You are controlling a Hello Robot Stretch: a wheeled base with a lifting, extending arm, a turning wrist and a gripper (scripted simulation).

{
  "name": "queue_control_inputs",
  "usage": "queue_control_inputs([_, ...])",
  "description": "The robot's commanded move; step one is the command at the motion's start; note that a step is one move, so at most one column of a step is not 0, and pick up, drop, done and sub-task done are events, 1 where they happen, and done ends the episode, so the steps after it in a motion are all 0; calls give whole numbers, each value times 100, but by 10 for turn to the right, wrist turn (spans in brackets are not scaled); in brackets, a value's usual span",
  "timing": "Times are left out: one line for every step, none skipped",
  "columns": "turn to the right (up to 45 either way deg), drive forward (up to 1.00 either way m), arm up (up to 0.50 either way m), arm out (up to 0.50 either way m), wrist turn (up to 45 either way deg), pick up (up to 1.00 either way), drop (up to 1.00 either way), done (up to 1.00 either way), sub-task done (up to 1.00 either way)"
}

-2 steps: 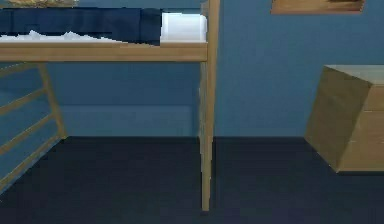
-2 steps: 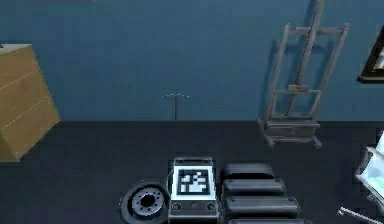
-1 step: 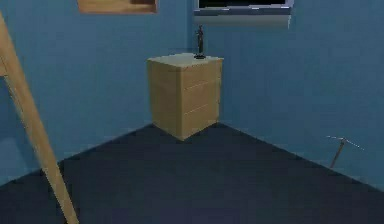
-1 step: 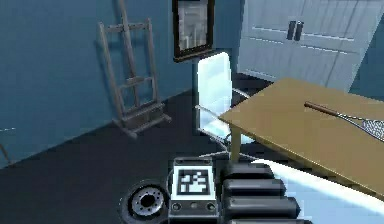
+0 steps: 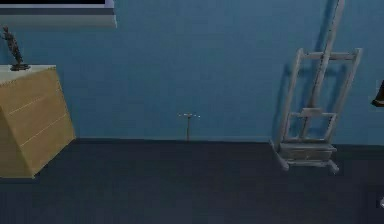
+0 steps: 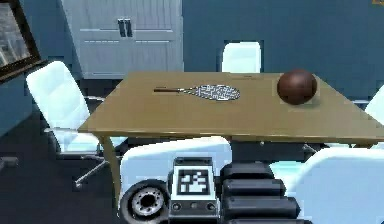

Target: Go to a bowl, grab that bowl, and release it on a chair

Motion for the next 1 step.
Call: queue_control_inputs([0,55,0,0,0,0,0,0,0])
